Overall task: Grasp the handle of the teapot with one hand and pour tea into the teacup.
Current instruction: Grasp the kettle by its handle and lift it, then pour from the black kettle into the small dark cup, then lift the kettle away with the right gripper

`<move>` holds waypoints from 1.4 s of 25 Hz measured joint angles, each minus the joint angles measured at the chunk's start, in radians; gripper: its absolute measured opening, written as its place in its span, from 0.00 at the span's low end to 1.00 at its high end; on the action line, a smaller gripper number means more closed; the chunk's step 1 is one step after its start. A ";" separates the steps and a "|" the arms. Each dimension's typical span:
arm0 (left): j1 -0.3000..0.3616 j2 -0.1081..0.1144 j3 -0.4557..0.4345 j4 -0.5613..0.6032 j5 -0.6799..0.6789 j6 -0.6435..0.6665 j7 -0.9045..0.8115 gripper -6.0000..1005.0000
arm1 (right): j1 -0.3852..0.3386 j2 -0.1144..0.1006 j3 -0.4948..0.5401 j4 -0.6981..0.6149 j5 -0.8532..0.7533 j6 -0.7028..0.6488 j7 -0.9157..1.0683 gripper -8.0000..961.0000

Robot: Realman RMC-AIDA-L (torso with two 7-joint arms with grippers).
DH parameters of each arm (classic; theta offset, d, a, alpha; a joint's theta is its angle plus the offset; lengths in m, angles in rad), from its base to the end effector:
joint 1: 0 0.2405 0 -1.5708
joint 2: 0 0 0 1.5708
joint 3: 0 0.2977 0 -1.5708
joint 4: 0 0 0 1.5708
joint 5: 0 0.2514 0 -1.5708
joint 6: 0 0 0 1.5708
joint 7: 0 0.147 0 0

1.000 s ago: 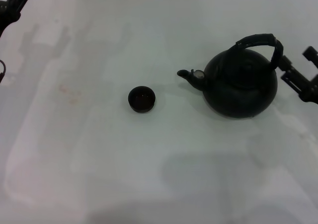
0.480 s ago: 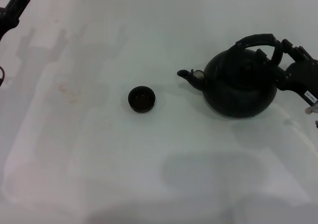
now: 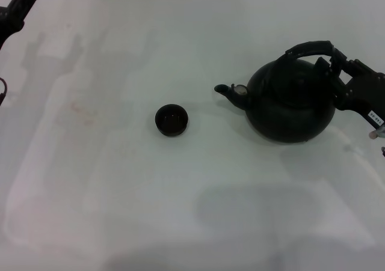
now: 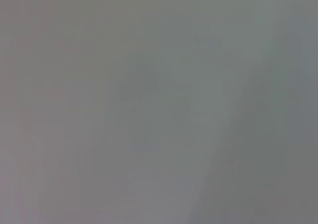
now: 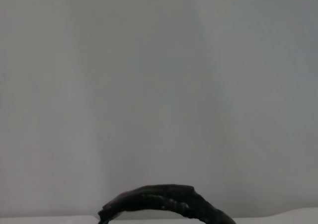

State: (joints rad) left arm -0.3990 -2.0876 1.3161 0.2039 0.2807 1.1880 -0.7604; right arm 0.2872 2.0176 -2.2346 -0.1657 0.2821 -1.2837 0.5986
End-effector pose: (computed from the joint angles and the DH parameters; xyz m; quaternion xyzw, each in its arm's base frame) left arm -0.3875 0.3736 -0.0318 -0.6561 -0.3457 -0.4455 0.5016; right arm 0.4071 0.2948 -0.0765 -0.7794 0.3010 0.3576 0.4172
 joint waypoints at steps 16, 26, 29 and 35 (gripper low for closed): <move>-0.002 0.001 0.000 -0.002 0.000 -0.007 -0.007 0.88 | -0.001 0.000 0.000 -0.005 0.000 -0.056 -0.002 0.20; -0.003 0.000 0.002 -0.003 0.000 -0.001 -0.008 0.88 | 0.117 -0.004 -0.001 -0.041 -0.091 -0.041 -0.011 0.20; 0.001 0.000 0.009 -0.003 0.000 -0.002 -0.030 0.88 | 0.151 -0.004 -0.002 -0.066 -0.109 0.018 -0.015 0.20; 0.004 0.001 0.016 -0.012 0.000 -0.002 -0.044 0.88 | 0.198 -0.003 0.005 -0.086 -0.115 0.086 -0.087 0.19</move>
State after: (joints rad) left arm -0.3951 -2.0866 1.3324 0.1916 0.2807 1.1865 -0.8045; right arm 0.4854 2.0143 -2.2297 -0.2518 0.1667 -1.1980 0.5114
